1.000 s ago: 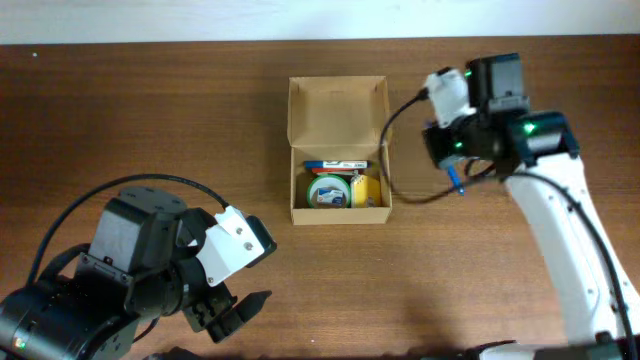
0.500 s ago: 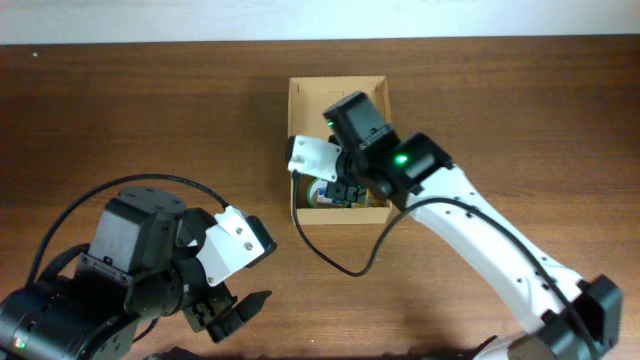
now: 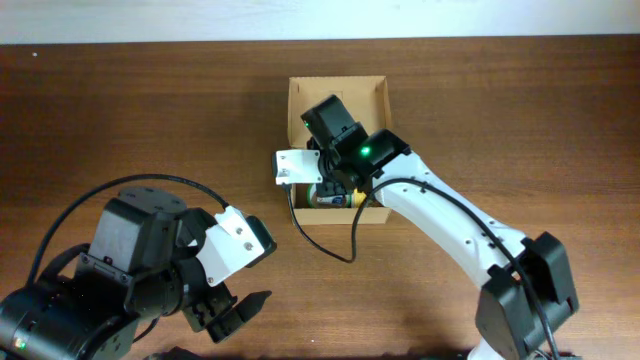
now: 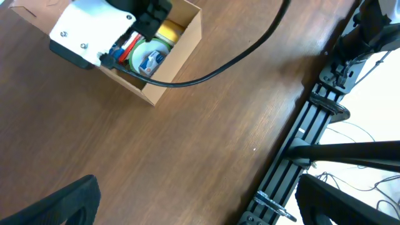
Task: Pack container
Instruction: 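Lower the blue pen into the box beside the marker and release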
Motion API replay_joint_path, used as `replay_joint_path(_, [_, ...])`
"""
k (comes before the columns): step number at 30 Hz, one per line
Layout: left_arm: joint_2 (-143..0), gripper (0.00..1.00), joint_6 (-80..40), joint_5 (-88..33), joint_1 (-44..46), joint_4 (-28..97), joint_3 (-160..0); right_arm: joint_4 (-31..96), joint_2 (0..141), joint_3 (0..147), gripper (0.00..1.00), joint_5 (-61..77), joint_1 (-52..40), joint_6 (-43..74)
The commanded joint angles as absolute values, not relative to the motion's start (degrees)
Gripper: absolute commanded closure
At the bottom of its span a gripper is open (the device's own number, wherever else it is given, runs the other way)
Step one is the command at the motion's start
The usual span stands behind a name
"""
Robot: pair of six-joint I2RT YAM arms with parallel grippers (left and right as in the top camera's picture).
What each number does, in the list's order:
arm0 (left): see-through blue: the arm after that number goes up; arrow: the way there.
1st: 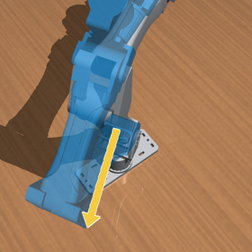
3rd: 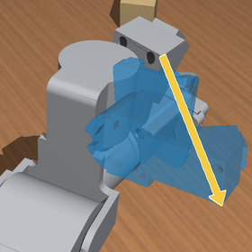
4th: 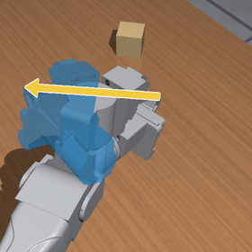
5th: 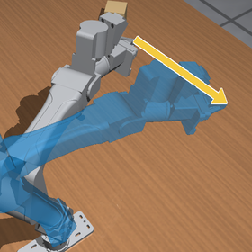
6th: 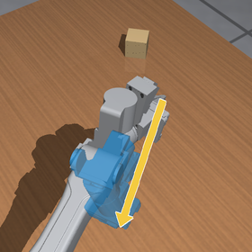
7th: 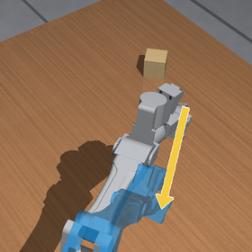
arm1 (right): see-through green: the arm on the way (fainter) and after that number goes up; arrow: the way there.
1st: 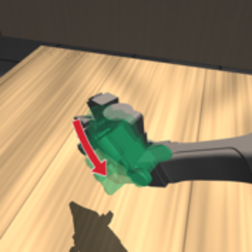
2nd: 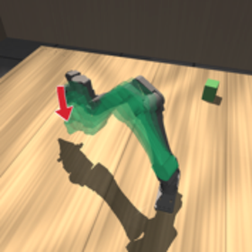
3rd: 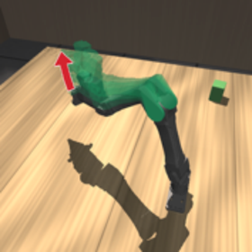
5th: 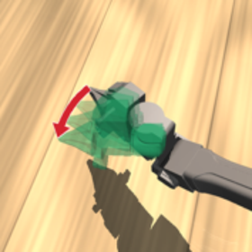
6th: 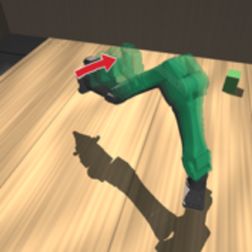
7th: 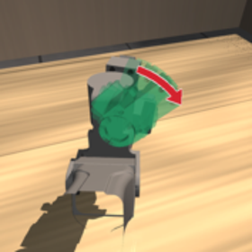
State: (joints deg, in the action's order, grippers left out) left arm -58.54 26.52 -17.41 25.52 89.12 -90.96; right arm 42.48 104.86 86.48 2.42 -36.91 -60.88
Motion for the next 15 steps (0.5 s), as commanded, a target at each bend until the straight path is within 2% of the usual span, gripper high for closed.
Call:
replay_joint_path(1, [-58.4,0.00,26.4,-18.2,25.2,89.0,-90.9,41.8,106.3,87.5,0.96,2.1,-36.7,-61.3])
replay_joint_path(15, [-58.4,0.00,26.4,-18.2,25.2,89.0,-90.9,38.8,111.0,87.5,0.96,1.9,-33.6,-61.3])
